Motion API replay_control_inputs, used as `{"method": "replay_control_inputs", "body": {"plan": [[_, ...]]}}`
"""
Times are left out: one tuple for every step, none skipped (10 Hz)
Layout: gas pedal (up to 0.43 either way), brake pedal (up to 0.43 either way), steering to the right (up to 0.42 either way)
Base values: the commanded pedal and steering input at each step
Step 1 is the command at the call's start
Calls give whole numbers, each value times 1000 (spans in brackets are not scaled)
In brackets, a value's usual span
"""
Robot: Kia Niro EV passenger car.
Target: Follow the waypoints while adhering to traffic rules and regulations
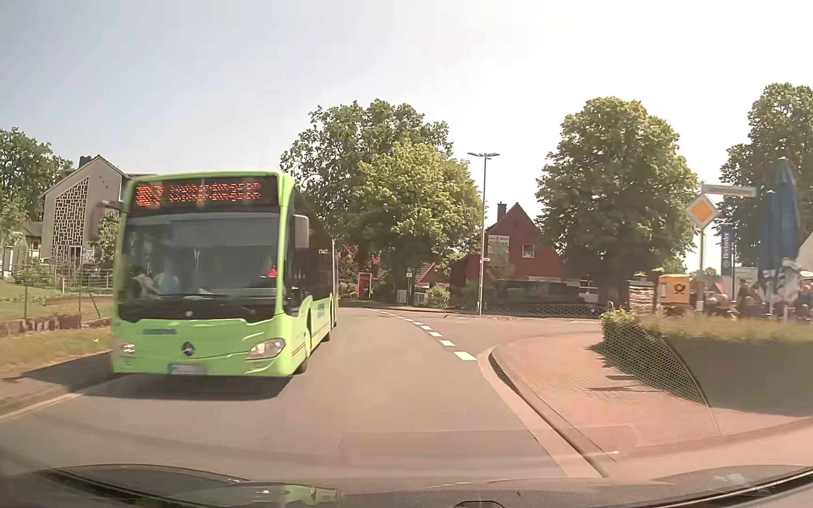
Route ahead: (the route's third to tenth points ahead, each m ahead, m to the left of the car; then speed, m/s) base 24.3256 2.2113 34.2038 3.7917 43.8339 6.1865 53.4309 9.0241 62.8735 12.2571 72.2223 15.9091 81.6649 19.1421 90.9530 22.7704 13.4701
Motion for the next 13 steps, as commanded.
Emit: {"method": "replay_control_inputs", "body": {"plan": [[130, 0, -30], [130, 0, -34], [130, 0, -40], [130, 0, -42], [130, 0, -42], [130, 0, -42], [138, 0, -42], [138, 0, -42], [150, 0, -41], [150, 0, -40], [150, 0, -36], [150, 0, -35], [157, 0, -34]]}}
